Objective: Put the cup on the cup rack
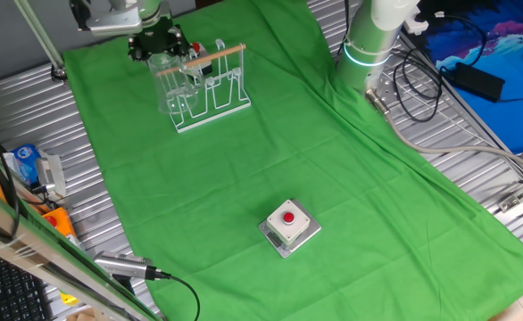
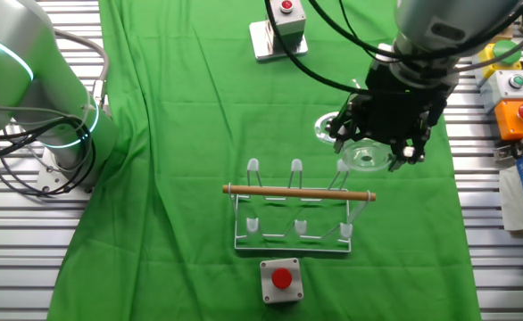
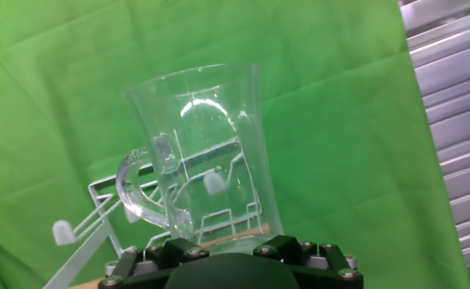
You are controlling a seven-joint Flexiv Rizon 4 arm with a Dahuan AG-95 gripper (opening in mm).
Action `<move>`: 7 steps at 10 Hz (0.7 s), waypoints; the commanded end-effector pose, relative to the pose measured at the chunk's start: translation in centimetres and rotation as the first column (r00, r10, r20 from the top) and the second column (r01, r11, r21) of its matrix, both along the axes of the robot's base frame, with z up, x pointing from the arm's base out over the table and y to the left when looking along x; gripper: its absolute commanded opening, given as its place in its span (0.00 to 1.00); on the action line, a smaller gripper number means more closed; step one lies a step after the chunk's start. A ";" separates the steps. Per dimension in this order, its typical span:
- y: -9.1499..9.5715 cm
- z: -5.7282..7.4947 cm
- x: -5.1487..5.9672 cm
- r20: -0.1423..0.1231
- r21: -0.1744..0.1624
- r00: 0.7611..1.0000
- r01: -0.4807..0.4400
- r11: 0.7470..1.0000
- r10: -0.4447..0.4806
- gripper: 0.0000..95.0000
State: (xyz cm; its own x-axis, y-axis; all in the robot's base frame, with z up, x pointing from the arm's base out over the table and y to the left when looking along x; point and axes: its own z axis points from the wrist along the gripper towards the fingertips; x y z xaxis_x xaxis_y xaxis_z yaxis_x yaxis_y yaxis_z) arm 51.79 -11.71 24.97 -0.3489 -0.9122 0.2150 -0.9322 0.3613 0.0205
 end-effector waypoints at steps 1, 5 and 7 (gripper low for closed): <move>0.0 0.0 -0.2 0.010 0.007 1.000 0.018 1.000 -0.018 0.00; 0.0 0.0 -0.2 0.030 0.046 0.997 0.070 0.996 -0.072 0.00; 0.0 0.0 -0.2 0.032 0.051 0.996 0.077 0.996 -0.079 0.00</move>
